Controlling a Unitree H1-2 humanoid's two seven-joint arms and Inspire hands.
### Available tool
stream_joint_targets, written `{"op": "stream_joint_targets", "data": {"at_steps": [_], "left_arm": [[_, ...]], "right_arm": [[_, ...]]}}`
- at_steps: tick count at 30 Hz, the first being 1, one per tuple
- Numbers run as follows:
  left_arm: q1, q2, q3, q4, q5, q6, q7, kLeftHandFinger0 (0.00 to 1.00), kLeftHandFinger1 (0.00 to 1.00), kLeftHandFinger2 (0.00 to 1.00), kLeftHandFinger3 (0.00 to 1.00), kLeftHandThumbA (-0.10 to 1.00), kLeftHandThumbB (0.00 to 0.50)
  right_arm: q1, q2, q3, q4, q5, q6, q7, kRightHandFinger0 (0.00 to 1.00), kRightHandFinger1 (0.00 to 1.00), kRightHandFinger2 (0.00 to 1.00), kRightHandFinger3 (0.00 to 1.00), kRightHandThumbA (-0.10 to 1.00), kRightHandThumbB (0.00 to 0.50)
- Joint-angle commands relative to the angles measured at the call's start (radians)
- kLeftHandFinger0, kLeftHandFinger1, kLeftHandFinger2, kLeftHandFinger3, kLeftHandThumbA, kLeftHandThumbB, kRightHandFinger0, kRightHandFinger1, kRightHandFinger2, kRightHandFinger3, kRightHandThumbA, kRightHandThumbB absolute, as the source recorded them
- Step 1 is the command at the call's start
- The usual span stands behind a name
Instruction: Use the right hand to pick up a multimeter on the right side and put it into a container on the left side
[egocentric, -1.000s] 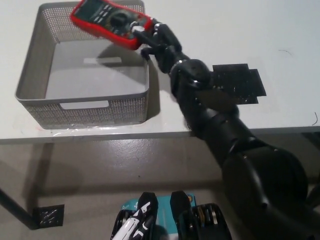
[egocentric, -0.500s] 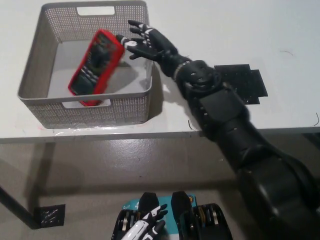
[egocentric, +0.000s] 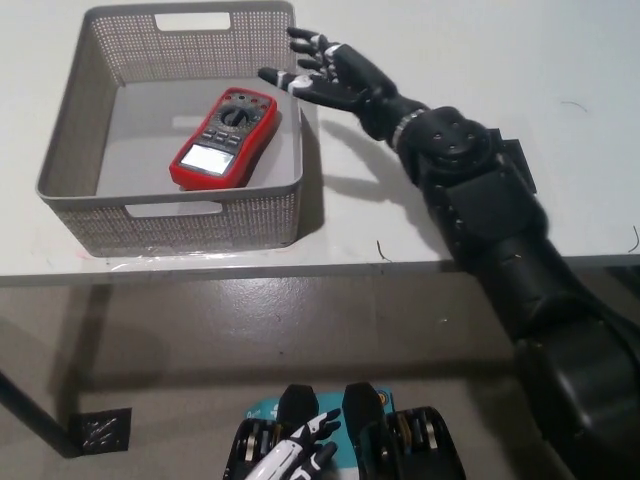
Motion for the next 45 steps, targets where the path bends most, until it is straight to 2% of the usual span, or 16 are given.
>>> {"op": "stream_joint_targets", "data": {"at_steps": [1, 4, 7, 9, 12, 15, 17, 18, 19, 21, 23, 26, 30, 37, 42, 45], "left_arm": [[0.005, 0.004, 0.012, -0.022, -0.006, -0.016, 0.0, 1.0, 1.0, 1.0, 1.0, 1.0, 0.395], [0.008, 0.001, 0.022, -0.019, -0.019, -0.015, 0.002, 1.0, 1.0, 1.0, 1.0, 1.0, 0.391], [0.026, 0.004, 0.038, -0.024, -0.03, -0.017, 0.012, 1.0, 1.0, 1.0, 1.0, 1.0, 0.4], [0.043, 0.014, 0.041, -0.032, -0.024, -0.021, 0.015, 1.0, 1.0, 1.0, 1.0, 1.0, 0.388], [0.026, 0.021, 0.058, -0.026, -0.044, -0.03, 0.011, 1.0, 1.0, 1.0, 1.0, 1.0, 0.359], [0.034, 0.022, 0.069, -0.024, -0.062, -0.036, 0.013, 1.0, 1.0, 1.0, 1.0, 1.0, 0.345], [0.043, 0.019, 0.076, -0.036, -0.062, -0.02, 0.021, 1.0, 1.0, 1.0, 1.0, 1.0, 0.338], [0.027, 0.02, 0.081, -0.023, -0.051, -0.026, 0.03, 1.0, 1.0, 1.0, 1.0, 1.0, 0.336], [0.022, 0.019, 0.083, -0.019, -0.053, -0.026, 0.031, 1.0, 1.0, 1.0, 1.0, 1.0, 0.348], [0.033, 0.018, 0.085, -0.02, -0.054, -0.031, 0.035, 1.0, 1.0, 1.0, 1.0, 1.0, 0.335], [0.031, 0.008, 0.092, -0.011, -0.068, -0.019, 0.035, 1.0, 1.0, 1.0, 1.0, 1.0, 0.374], [0.038, 0.006, 0.101, 0.005, -0.071, -0.033, 0.047, 1.0, 1.0, 1.0, 1.0, 1.0, 0.374], [0.065, -0.005, 0.109, 0.017, -0.078, -0.04, 0.056, 1.0, 1.0, 1.0, 1.0, 1.0, 0.371], [0.046, -0.018, 0.129, 0.064, -0.078, -0.053, 0.056, 1.0, 1.0, 1.0, 1.0, 1.0, 0.388], [0.066, -0.019, 0.154, 0.061, -0.076, -0.056, 0.056, 1.0, 1.0, 1.0, 1.0, 1.0, 0.409], [0.101, -0.022, 0.171, 0.046, -0.094, -0.056, 0.05, 1.0, 1.0, 1.0, 1.0, 1.0, 0.398]], "right_arm": [[0.012, -0.097, -0.04, -0.217, 0.044, 0.095, 0.048, 1.0, 1.0, 1.0, 1.0, 1.0, 0.5], [0.054, -0.132, -0.083, -0.347, 0.097, 0.134, 0.071, 1.0, 1.0, 1.0, 1.0, 0.97, 0.5], [0.141, -0.166, -0.119, -0.539, 0.15, 0.169, 0.092, 1.0, 1.0, 1.0, 1.0, 0.96, 0.447], [0.23, -0.179, -0.142, -0.712, 0.202, 0.206, 0.104, 1.0, 1.0, 1.0, 1.0, 0.92, 0.496], [0.328, -0.213, -0.142, -0.948, 0.216, 0.228, 0.11, 1.0, 1.0, 1.0, 1.0, 0.95, 0.471], [0.456, -0.245, -0.148, -1.192, 0.231, 0.245, 0.101, 1.0, 1.0, 1.0, 1.0, 0.96, 0.49], [0.523, -0.268, -0.143, -1.309, 0.247, 0.256, 0.108, 1.0, 1.0, 1.0, 1.0, 0.95, 0.448], [0.559, -0.286, -0.145, -1.373, 0.25, 0.243, 0.111, 1.0, 1.0, 1.0, 1.0, 0.97, 0.466], [0.583, -0.29, -0.15, -1.413, 0.248, 0.249, 0.102, 1.0, 1.0, 1.0, 1.0, 0.99, 0.499], [0.685, -0.302, -0.164, -1.542, 0.277, 0.264, 0.087, 1.0, 1.0, 1.0, 1.0, 1.0, 0.5], [0.814, -0.304, -0.178, -1.654, 0.319, 0.228, 0.07, 1.0, 1.0, 1.0, 1.0, 1.0, 0.5], [0.959, -0.287, -0.164, -1.751, 0.322, 0.194, 0.046, 1.0, 1.0, 1.0, 1.0, 1.0, 0.5], [1.215, -0.264, -0.143, -1.771, 0.312, 0.018, 0.063, 1.0, 1.0, 1.0, 1.0, 0.96, 0.436], [1.447, -0.262, -0.127, -1.611, 0.238, -0.153, 0.105, 1.0, 1.0, 1.0, 1.0, 1.0, 0.451], [1.496, -0.238, -0.109, -1.307, 0.178, -0.22, 0.09, 1.0, 1.0, 1.0, 1.0, 0.99, 0.429], [1.524, -0.225, -0.095, -1.2, 0.139, -0.23, 0.072, 1.0, 1.0, 1.0, 1.0, 1.0, 0.451]]}}
